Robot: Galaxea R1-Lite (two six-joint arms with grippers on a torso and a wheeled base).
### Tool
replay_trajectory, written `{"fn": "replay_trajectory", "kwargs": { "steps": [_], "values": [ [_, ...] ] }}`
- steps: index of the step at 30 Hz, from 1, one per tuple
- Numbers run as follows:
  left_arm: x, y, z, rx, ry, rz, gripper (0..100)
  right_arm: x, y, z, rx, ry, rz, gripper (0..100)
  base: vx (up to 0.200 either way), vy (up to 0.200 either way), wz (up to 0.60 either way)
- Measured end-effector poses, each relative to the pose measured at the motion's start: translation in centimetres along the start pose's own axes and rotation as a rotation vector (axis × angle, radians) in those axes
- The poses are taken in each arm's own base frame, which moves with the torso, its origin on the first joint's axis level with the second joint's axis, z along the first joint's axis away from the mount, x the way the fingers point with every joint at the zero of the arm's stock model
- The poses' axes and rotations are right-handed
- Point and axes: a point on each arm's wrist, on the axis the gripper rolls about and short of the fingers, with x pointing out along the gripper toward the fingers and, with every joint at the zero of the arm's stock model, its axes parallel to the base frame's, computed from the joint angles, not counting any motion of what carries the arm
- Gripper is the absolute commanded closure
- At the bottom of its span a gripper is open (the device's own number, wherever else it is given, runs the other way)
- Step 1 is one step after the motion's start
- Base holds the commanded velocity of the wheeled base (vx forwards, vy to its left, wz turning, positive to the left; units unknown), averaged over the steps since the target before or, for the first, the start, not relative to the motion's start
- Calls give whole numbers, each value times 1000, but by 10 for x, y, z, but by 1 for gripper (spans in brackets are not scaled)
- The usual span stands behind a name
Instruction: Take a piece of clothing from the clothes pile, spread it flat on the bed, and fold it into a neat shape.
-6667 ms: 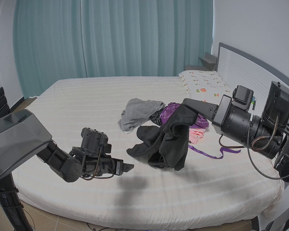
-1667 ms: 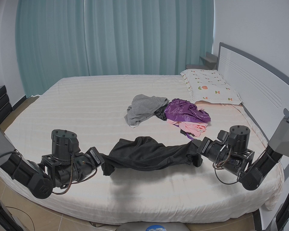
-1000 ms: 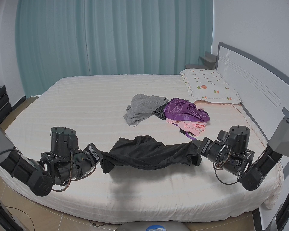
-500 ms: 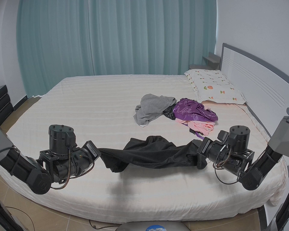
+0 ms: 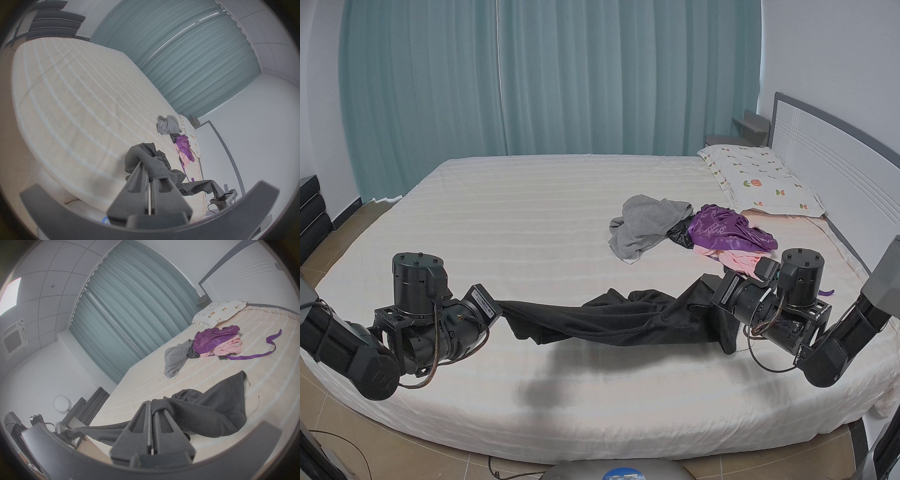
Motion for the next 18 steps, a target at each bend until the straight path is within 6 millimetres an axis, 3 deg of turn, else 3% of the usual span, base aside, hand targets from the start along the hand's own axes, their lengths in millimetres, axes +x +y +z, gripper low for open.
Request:
{"fn": "replay_trajectory", "kwargs": {
  "steps": [18],
  "values": [
    [-9, -4, 4, -1, -16, -20, 100, -16, -2, -2, 70, -4, 20, 100, 0, 200, 0]
  ]
}}
